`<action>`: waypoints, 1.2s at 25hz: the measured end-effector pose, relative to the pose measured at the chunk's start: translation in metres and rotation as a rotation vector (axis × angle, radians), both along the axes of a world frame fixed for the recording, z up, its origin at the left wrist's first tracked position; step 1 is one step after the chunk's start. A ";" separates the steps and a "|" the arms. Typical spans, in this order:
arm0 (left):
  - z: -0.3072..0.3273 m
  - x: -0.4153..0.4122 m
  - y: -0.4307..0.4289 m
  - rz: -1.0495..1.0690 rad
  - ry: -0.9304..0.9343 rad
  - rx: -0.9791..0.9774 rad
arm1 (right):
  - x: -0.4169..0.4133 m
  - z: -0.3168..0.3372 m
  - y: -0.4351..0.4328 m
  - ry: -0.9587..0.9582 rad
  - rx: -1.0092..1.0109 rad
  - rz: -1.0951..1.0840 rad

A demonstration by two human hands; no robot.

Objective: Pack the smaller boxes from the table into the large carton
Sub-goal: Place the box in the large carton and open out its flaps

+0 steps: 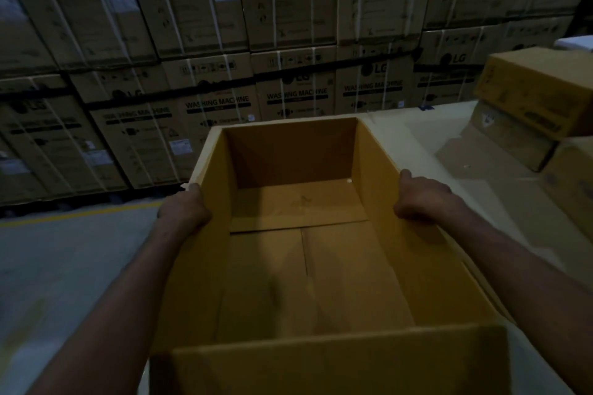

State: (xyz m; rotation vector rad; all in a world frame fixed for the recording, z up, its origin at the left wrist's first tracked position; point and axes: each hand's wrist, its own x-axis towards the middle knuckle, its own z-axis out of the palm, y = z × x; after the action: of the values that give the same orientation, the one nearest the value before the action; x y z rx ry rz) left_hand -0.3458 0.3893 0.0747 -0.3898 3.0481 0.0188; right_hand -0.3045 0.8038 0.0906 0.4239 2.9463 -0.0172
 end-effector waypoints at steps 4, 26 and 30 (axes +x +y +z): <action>-0.008 0.046 -0.008 -0.045 0.155 0.116 | 0.061 -0.001 0.000 0.160 0.006 0.025; 0.060 0.192 0.286 -0.424 0.563 0.748 | 0.162 0.012 0.117 0.728 -0.440 0.245; 0.025 0.243 0.386 -0.472 0.608 0.846 | 0.197 -0.007 0.189 0.752 -0.458 0.257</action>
State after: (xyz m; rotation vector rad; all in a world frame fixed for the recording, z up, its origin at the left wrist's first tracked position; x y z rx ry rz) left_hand -0.1029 0.7749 0.1002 0.4734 3.1552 1.5632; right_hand -0.1076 0.9924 0.0841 -0.0576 3.5116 -0.9987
